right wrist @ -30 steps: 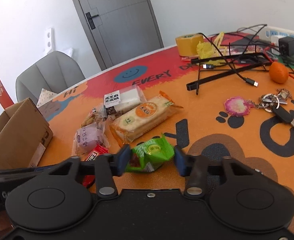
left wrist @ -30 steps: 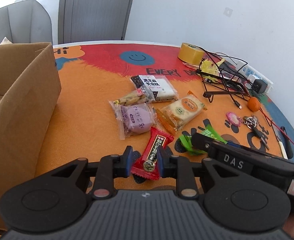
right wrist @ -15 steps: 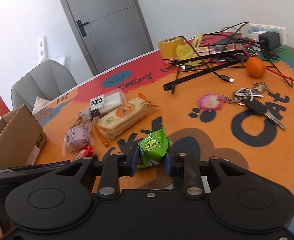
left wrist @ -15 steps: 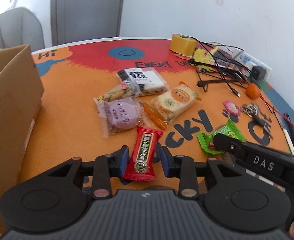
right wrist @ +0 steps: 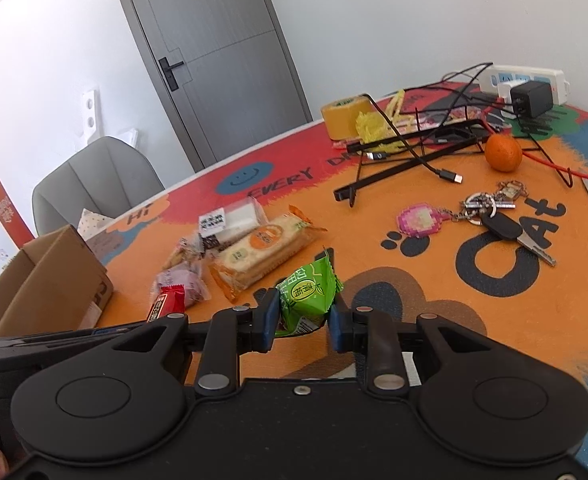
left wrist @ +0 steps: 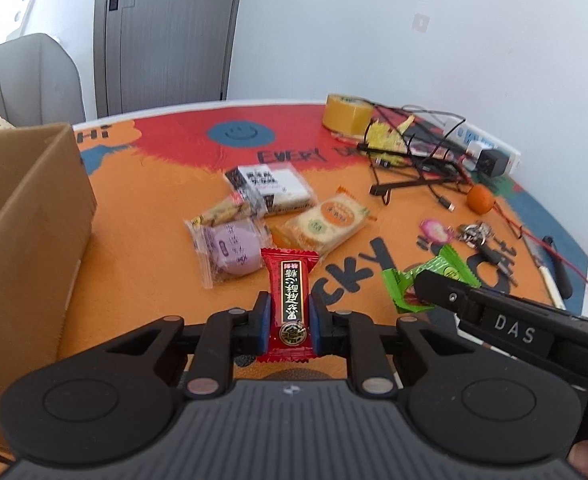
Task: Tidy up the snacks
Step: 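Carry both held snacks over the cardboard box, then open the left tool over the box while the right tool releases the green packet, then move both tools back toward the remaining snacks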
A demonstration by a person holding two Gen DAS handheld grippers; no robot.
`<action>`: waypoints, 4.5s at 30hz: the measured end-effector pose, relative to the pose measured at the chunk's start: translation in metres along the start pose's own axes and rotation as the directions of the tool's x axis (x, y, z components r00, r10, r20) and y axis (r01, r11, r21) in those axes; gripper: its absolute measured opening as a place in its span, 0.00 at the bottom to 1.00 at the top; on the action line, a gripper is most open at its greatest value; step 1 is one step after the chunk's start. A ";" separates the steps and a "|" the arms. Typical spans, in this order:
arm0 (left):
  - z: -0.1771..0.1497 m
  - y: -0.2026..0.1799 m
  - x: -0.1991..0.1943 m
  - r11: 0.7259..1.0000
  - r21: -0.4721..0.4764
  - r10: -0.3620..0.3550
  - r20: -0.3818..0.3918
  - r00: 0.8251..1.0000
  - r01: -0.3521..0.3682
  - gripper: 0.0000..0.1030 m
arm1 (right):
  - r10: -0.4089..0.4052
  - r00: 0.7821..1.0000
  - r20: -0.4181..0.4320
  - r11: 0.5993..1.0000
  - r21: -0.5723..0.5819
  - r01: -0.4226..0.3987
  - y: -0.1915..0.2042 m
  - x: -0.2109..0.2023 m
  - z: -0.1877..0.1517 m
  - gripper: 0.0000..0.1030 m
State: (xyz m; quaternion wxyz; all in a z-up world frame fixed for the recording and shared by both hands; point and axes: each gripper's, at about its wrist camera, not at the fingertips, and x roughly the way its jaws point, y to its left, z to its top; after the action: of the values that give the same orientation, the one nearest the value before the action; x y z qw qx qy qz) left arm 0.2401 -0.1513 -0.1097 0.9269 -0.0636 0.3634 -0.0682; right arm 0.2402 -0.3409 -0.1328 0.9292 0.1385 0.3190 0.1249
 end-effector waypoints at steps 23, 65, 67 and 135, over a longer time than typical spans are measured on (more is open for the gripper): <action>0.012 0.047 -0.088 0.995 -0.090 0.054 0.179 0.982 -0.038 0.18 | 0.102 0.989 0.107 0.991 -0.100 -0.092 0.078 -0.040 0.016 0.26; 0.011 0.200 -0.119 0.939 -0.320 0.193 0.183 0.964 -0.127 0.18 | 0.254 0.967 0.022 0.933 -0.269 -0.239 0.224 0.006 0.007 0.26; 0.014 0.204 -0.117 0.938 -0.324 0.190 0.176 0.966 -0.125 0.22 | 0.254 0.967 0.015 0.932 -0.270 -0.240 0.230 0.011 0.008 0.26; 0.025 0.073 -0.086 0.979 -0.171 0.129 0.104 0.986 -0.110 0.90 | 0.054 0.999 0.000 0.998 -0.012 -0.054 0.056 -0.020 0.023 1.00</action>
State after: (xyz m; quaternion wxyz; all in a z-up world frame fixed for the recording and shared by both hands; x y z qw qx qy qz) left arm 0.2000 -0.0629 -0.0466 0.9403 -0.1219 0.3171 0.0215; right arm 0.2308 -0.2994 -0.0852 0.9263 0.1415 0.3144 0.1517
